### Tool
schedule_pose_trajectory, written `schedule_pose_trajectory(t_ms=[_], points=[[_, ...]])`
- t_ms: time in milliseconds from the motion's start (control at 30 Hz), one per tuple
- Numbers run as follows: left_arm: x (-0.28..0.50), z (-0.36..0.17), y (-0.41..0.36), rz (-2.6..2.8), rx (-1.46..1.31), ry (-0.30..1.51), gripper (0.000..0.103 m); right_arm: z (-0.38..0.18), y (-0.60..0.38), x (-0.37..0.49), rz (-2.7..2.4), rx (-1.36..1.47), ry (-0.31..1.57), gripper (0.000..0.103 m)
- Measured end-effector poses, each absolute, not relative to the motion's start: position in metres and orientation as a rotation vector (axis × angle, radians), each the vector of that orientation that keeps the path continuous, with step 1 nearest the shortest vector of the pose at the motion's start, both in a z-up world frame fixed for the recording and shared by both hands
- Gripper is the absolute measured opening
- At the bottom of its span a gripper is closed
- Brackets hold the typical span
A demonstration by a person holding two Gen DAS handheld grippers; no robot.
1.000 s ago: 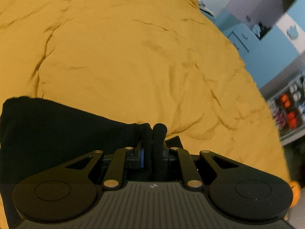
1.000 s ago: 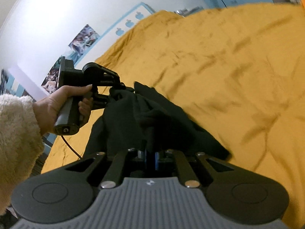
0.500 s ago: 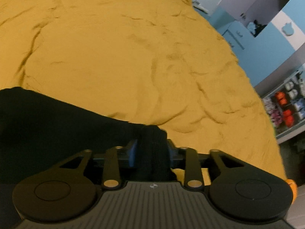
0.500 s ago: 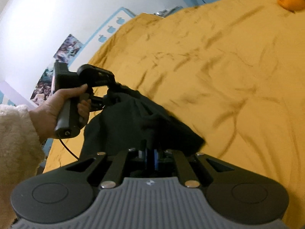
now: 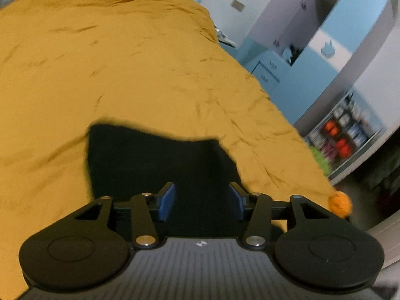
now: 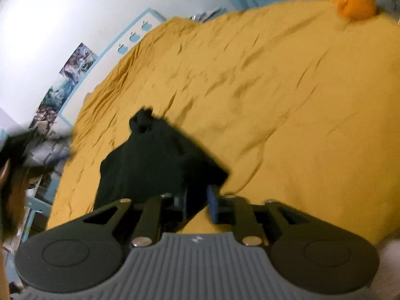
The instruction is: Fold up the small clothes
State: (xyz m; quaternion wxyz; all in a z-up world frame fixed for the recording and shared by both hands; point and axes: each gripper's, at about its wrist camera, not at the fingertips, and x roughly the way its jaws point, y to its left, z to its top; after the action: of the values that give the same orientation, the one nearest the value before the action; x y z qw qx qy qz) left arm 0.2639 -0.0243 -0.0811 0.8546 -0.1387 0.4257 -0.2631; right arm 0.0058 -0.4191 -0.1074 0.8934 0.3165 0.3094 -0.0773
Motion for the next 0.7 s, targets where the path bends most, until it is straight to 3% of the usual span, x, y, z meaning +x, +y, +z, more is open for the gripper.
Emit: schedule_pose_trajectory(t_ms=[133, 233, 433, 567, 667, 700], points=[[0.199, -0.112, 0.030, -0.486, -0.400, 0.912, 0.060, -0.067, -0.430, 0.046, -0.007, 0.454, 0.548, 0.041], [0.171, -0.144, 0.050, -0.406, -0.497, 0.926, 0.061, -0.059, -0.436, 0.124, 0.200, 0.388, 0.535, 0.053], [0.159, -0.205, 0.080, -0.441, -0.889, 0.973, 0.062, -0.092, -0.426, 0.264, 0.331, 0.499, 0.742, 0.053], [0.162, -0.215, 0.076, -0.466, -0.849, 1.006, 0.068, -0.119, -0.411, 0.305, 0.311, 0.536, 0.840, 0.055], [0.164, -0.219, 0.067, -0.500, -0.820, 0.987, 0.081, -0.140, -0.401, 0.322, 0.293, 0.549, 0.909, 0.055], [0.163, -0.221, 0.060, -0.505, -0.801, 0.976, 0.081, -0.145, -0.403, 0.326, 0.304, 0.578, 0.913, 0.042]])
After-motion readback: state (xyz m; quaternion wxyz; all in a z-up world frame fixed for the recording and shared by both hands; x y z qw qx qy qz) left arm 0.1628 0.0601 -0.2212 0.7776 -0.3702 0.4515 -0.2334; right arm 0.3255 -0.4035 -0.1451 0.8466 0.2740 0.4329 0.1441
